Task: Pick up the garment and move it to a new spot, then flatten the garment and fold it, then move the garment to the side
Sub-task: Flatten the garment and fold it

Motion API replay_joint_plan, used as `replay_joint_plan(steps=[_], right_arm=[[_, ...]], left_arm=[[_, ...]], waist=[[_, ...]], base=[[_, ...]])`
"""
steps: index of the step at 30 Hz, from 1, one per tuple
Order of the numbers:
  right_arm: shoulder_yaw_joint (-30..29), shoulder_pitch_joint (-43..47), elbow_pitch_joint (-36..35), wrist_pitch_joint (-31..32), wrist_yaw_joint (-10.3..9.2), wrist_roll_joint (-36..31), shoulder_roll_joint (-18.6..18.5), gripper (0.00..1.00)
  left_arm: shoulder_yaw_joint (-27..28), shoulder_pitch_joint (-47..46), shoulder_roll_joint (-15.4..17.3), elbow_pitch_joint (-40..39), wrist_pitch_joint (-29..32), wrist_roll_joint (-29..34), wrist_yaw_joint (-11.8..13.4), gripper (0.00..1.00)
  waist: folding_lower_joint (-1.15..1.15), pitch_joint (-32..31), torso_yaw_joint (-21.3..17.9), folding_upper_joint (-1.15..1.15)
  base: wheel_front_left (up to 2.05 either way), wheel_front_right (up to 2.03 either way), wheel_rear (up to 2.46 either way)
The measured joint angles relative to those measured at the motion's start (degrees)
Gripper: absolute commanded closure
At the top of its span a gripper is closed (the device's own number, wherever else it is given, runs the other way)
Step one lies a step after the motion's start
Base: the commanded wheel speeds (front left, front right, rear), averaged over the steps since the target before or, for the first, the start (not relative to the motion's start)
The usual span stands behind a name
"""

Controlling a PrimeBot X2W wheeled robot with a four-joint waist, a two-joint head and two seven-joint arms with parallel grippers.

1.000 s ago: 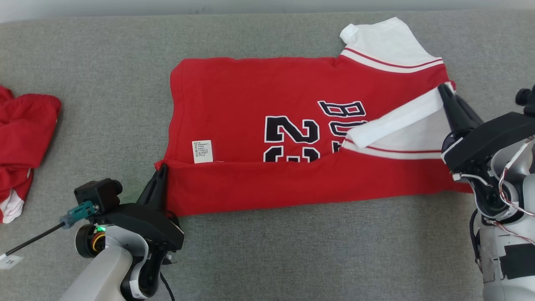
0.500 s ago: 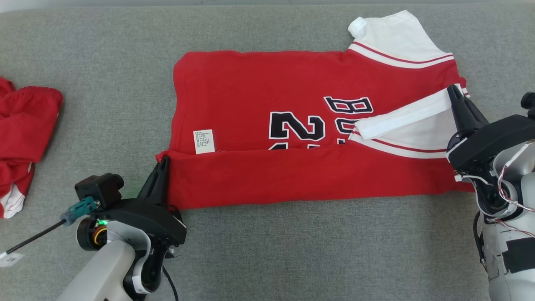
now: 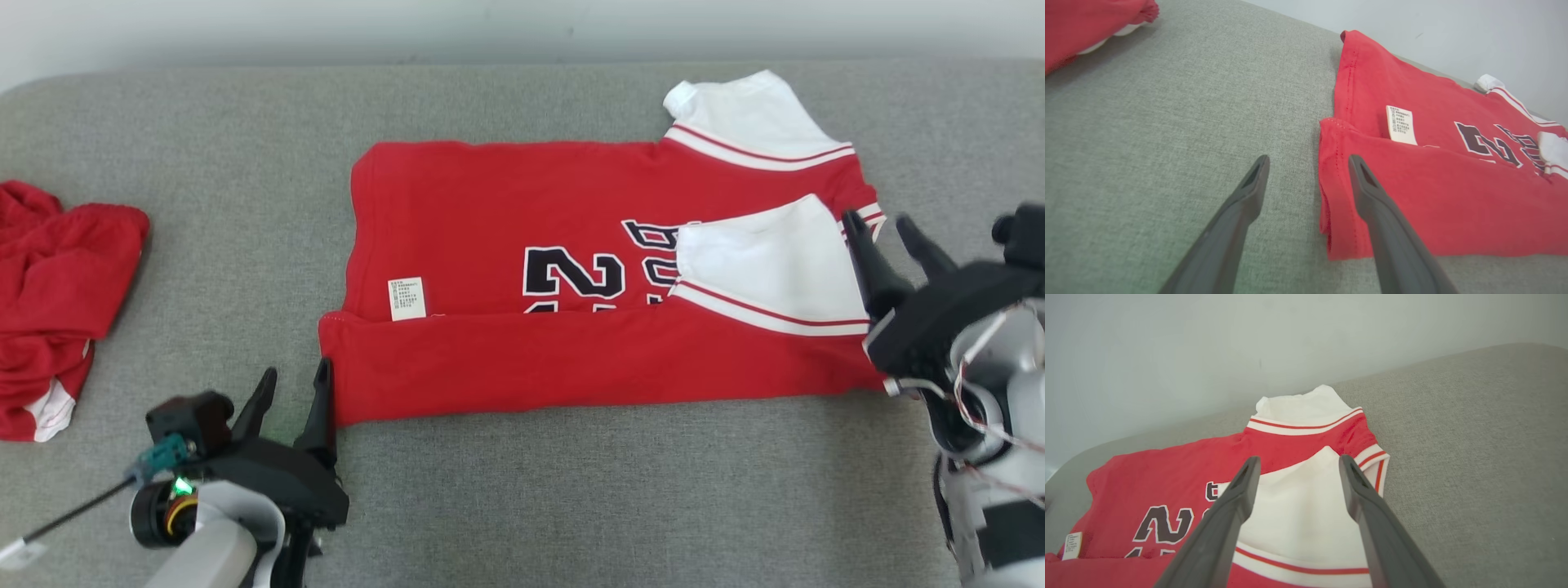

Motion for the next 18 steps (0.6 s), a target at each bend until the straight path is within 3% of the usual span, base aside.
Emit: replay_joint_plan(steps=[6, 12, 18], right_arm=[[-4.3, 6.4, -2.9, 5.1, 0.00, -6.4, 0.2, 0.00], [-8.1, 9.6, -3.9, 7.4, 0.00, -11.8, 3.8, 0.00], [-10.5, 8.3, -2.6, 11.3, 0.00, -18.3, 6.8, 0.00]], left_arm=[[-1.7, 2.9, 0.7, -3.3, 0.0, 1.9, 3.9, 0.00], [-2.8, 3.2, 0.3, -3.9, 1.0, 3.3, 5.7, 0.00], [-4.5, 0.0, -0.1, -1.9, 5.8, 4.4, 9.1, 0.00]], waist=[[0.00, -1.6, -0.4, -0.01], [0.00, -1.3, -0.8, 0.00], [0.00, 1.2, -1.6, 0.00]], base=[[0.00, 0.00, 0.00], [0.00, 0.00, 0.00], [0.00, 0.00, 0.00]])
